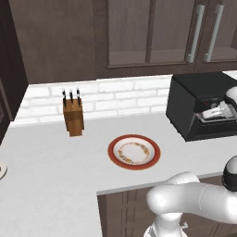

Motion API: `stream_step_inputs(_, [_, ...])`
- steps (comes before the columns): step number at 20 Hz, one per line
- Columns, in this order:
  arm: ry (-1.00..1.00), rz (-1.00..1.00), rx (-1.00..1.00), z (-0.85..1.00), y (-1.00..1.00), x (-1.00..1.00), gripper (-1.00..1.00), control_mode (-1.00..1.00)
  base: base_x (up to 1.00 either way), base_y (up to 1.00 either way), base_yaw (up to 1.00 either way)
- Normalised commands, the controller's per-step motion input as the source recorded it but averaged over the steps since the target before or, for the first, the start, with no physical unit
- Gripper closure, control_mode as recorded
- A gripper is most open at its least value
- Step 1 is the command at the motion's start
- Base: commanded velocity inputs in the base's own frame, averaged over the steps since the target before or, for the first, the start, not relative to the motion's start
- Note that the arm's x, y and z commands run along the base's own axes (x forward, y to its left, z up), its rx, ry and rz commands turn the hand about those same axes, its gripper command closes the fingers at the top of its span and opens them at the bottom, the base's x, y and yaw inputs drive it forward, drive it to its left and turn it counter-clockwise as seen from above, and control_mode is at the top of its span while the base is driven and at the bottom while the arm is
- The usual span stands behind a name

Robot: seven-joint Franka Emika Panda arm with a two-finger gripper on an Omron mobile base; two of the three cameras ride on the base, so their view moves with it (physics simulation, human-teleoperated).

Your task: Pick up the kebab skewer and baguette bread, and place them inside the toaster oven. Close the toaster oven door and start by setting the timer.

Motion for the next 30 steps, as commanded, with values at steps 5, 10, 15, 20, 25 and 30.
stream_step_inputs(5, [-0.06, -0.03, -0.09, 0.64, -0.01, -0.41, -1.0, -1.0, 0.0, 0.0, 0.0])
stream_step_inputs(10, [-0.06, -0.06, -0.12, 0.5, -0.1, -1.0, -1.0, -1.0, 0.0, 0.0, 0.0])
stream_step_inputs(15, [-0.14, -0.09, -0.15, 0.19, 0.0, -1.0, -1.0, -1.0, 0.0, 0.0, 0.0])
stream_step_inputs(20, [-0.14, -0.12, -0.14, -0.38, 0.1, -0.31, -1.0, -1.0, 0.0, 0.0, 0.0])
stream_step_inputs(25, [-0.19, -0.13, -0.03, -0.51, -0.1, 0.0, -1.0, -1.0, 0.0, 0.0, 0.0])
stream_step_inputs(30, [-0.18, -0.1, 0.0, -0.44, -0.29, 0.0, -1.0, -1.0, 0.0, 0.0, 0.0])
